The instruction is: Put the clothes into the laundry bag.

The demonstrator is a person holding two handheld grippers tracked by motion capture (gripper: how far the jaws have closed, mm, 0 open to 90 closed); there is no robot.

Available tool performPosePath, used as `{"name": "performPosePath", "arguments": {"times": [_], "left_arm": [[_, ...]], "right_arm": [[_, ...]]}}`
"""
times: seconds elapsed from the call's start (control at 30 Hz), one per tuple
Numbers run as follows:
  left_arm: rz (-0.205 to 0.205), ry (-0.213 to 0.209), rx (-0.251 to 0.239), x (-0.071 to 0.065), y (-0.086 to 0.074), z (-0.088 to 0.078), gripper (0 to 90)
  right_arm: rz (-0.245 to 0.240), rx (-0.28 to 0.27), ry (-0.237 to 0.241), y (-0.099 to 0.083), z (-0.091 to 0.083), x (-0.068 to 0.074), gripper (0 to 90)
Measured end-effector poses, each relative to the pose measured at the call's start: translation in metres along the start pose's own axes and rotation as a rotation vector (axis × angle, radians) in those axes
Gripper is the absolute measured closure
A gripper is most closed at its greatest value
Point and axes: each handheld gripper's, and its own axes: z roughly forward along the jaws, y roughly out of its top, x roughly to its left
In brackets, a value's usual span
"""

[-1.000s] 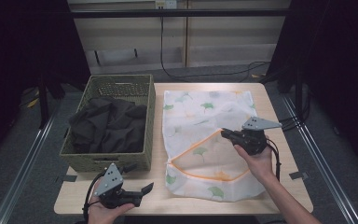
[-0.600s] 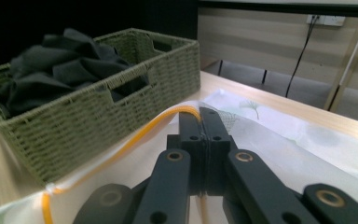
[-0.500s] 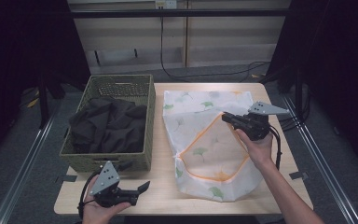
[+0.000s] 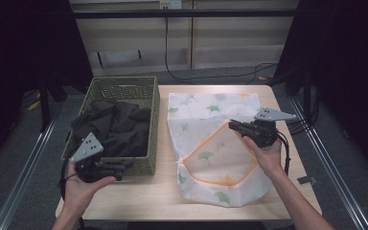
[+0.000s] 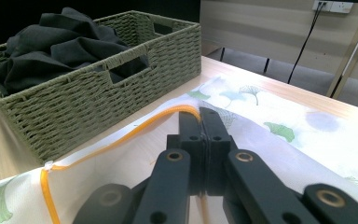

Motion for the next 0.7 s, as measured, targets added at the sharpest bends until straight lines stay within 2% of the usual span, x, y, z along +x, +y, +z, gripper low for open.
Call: {"name": "performPosePath", "arguments": {"times": [0.07, 0.1, 0.17, 0.27, 0.3, 0.37, 0.43, 0.5, 0.6, 0.63, 0.7], "left_arm": [[0.025, 0.044, 0.012, 0.008, 0.008, 0.004, 6.9], [0.017, 0.040, 0.021, 0.015, 0.011, 0.007, 6.6], [0.001, 0.064, 0.019, 0.023, 0.014, 0.014, 6.8], [0.014, 0.052, 0.089, 0.034, 0.018, 0.028, 6.7], [0.005, 0.067, 0.115, 0.038, 0.019, 0.033, 6.7], [0.033, 0.056, 0.143, 0.043, 0.019, 0.040, 6.2], [0.024, 0.091, 0.176, 0.047, 0.018, 0.046, 7.1], [0.018, 0.081, 0.221, 0.053, 0.017, 0.053, 7.1], [0.028, 0.130, 0.295, 0.060, 0.014, 0.061, 8.3], [0.025, 0.139, 0.301, 0.063, 0.013, 0.062, 9.3], [0.016, 0.200, 0.301, 0.069, 0.014, 0.059, 7.1]], "right_arm": [[-0.016, 0.010, 0.005, -0.001, 0.002, 0.002, 89.7], [-0.013, 0.012, 0.006, -0.001, 0.002, 0.002, 89.7], [-0.008, 0.017, 0.015, -0.001, 0.003, 0.002, 89.4], [-0.003, 0.029, 0.018, -0.002, 0.004, 0.002, 89.4], [-0.005, 0.030, 0.020, -0.002, 0.005, 0.002, 89.4], [0.000, 0.028, 0.019, -0.002, 0.005, 0.002, 89.4], [-0.002, 0.028, 0.014, -0.002, 0.005, 0.002, 89.0], [-0.009, 0.026, 0.009, -0.002, 0.004, 0.003, 89.0], [-0.010, 0.028, 0.009, -0.002, 0.005, 0.004, 89.0], [-0.011, 0.030, 0.010, -0.001, 0.005, 0.004, 89.1], [-0.009, 0.030, 0.011, -0.002, 0.005, 0.004, 89.1]]}}
